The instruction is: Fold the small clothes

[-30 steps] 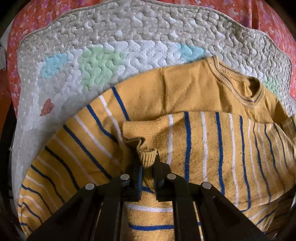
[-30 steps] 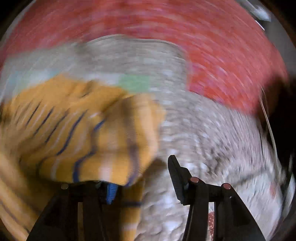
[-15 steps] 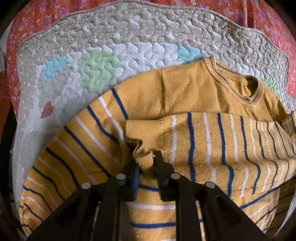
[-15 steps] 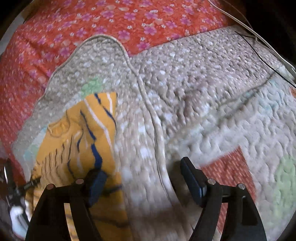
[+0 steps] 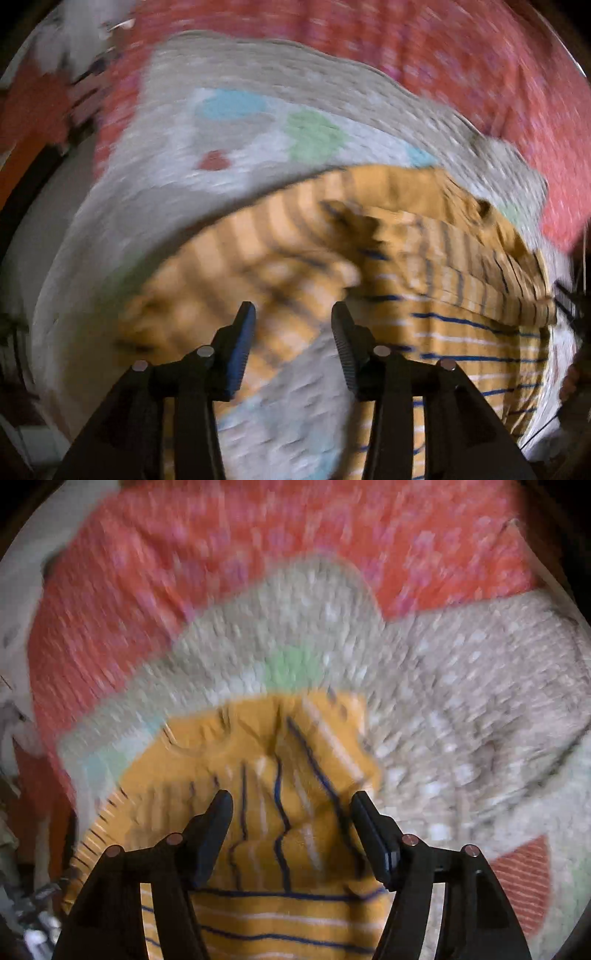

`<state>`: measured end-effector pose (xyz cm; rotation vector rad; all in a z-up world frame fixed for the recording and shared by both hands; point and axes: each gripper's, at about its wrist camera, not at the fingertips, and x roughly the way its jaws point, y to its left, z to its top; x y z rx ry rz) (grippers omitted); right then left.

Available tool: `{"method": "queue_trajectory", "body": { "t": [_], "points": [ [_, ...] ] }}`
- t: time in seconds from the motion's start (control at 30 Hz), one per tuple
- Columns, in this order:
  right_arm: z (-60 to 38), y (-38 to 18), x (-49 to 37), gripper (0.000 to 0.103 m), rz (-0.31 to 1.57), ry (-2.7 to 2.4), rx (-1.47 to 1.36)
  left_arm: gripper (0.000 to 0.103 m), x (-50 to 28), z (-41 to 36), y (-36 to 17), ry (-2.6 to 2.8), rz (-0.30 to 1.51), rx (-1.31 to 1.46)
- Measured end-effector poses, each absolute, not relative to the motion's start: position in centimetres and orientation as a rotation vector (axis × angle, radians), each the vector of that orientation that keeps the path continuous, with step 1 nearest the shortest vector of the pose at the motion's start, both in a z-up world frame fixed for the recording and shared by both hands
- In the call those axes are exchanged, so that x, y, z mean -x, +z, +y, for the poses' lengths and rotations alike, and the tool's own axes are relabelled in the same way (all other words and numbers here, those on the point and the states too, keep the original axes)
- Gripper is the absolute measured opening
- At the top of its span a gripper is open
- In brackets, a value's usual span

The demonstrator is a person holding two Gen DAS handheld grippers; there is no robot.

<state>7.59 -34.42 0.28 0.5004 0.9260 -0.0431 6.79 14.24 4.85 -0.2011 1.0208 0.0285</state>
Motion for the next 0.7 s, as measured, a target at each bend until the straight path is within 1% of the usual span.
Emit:
{"method": "queue_trajectory", "body": {
  "t": [0.07,0.13,0.17,0.23,0.3,0.37,0.47,0.57,0.63,0.7],
  "points": [
    [-34.2,-2.0,-8.6,0.070,1.009,-0.143,-0.429,0.042,-5.8,17.4,4.6,0.073,1.005,0.268],
    [-33.6,-2.3,-8.8,0.070,1.053,-0.223,-0.334,0.042,-5.2,21.0,4.2,0.122,0.992,0.340],
    [-33.0,-1.7,-8.7,0.070,1.067,-0.269,-0.273,0.042,-4.9,22.5,3.9,0.139,0.982,0.377],
    [-30.9,0.6,-8.0,0.070,1.031,-0.297,-0.215,0.042,-4.4,25.7,3.3,0.190,0.953,0.448],
    [-26.8,3.7,-7.5,0.070,0.988,-0.192,-0.202,0.042,-3.7,28.3,2.7,0.265,0.915,0.457],
    [-20.3,6.0,-6.9,0.070,0.966,-0.011,-0.177,0.042,-3.0,30.5,2.1,0.338,0.891,0.467],
    [-9.2,7.2,-5.8,0.070,0.987,0.329,-0.144,0.042,-2.4,33.9,1.5,0.382,0.883,0.586],
    [1.2,6.0,-4.4,0.070,1.063,0.596,-0.125,0.042,-1.9,35.5,1.5,0.414,0.868,0.618],
    [5.8,5.0,-3.3,0.070,1.091,0.659,-0.080,0.042,-1.7,36.4,1.3,0.416,0.868,0.637],
    [10.1,4.9,-1.0,0.070,1.041,0.654,0.055,0.042,-1.6,37.0,1.1,0.420,0.872,0.651]
  ]
}}
